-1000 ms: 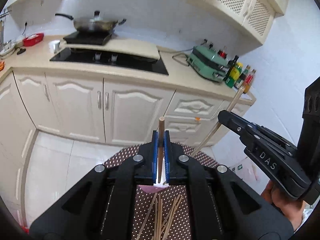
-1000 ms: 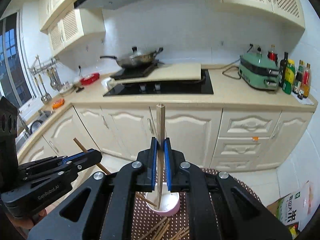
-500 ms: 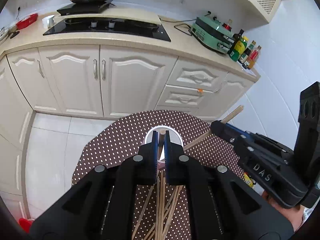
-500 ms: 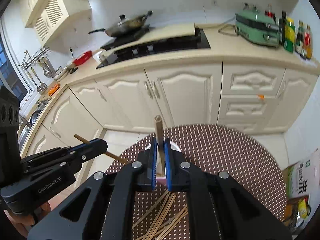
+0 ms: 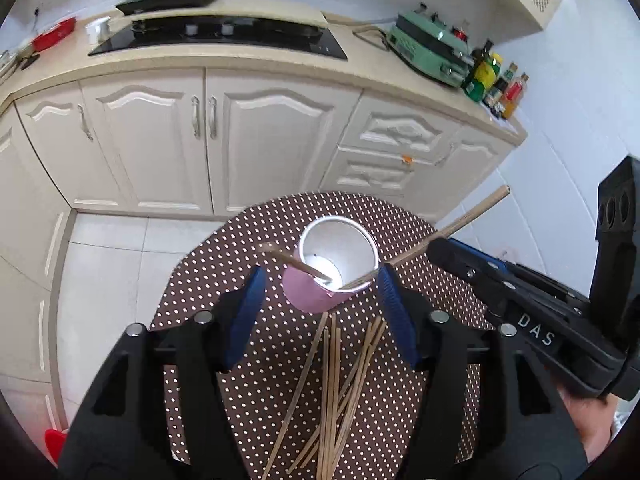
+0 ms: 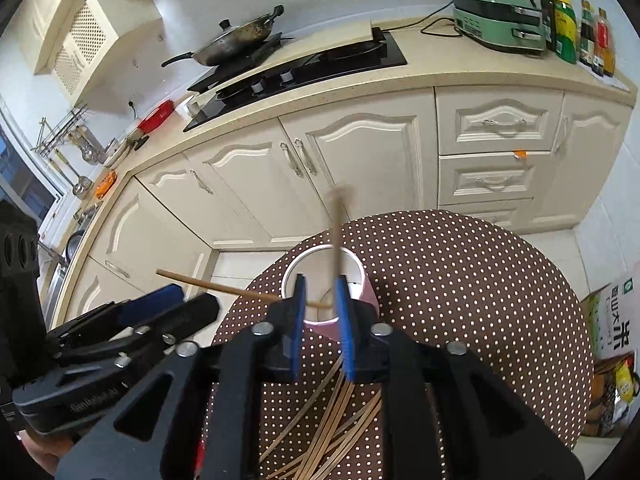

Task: Organize utensils
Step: 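Lift the chopstick with the right gripper and drop it into the pink cup, then lower the open right gripper back to the chopstick pile and grasp one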

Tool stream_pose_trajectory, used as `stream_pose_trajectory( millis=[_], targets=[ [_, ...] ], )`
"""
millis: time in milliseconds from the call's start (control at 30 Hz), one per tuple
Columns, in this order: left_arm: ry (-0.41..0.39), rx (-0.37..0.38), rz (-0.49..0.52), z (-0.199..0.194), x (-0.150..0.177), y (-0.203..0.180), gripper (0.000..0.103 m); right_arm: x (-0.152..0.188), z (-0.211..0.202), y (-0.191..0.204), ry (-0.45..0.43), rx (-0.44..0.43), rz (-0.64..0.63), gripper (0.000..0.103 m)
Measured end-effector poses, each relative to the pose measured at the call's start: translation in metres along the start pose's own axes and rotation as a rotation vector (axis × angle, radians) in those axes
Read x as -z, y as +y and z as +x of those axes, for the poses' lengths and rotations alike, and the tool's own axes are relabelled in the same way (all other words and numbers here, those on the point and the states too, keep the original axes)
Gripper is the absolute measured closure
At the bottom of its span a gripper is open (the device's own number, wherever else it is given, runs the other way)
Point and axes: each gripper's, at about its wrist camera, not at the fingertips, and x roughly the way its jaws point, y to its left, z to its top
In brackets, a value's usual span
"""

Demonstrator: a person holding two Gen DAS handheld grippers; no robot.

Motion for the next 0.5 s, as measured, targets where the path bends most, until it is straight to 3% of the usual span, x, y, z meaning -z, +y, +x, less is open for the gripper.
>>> stream_pose_trajectory(
  millis=[67,500],
  targets=[
    [0.005,-0.004,-0.003,-0.001,0.002,0.003,0.044,0.002,-0.002,-0.003,-0.004,0.002,0.012,0.079],
    [0.068,-0.026,-0.043,0.012,0.027,0.024,0.044,0.030,-0.007,-0.026,0.030,0.009,0.092,0.079]
  ],
)
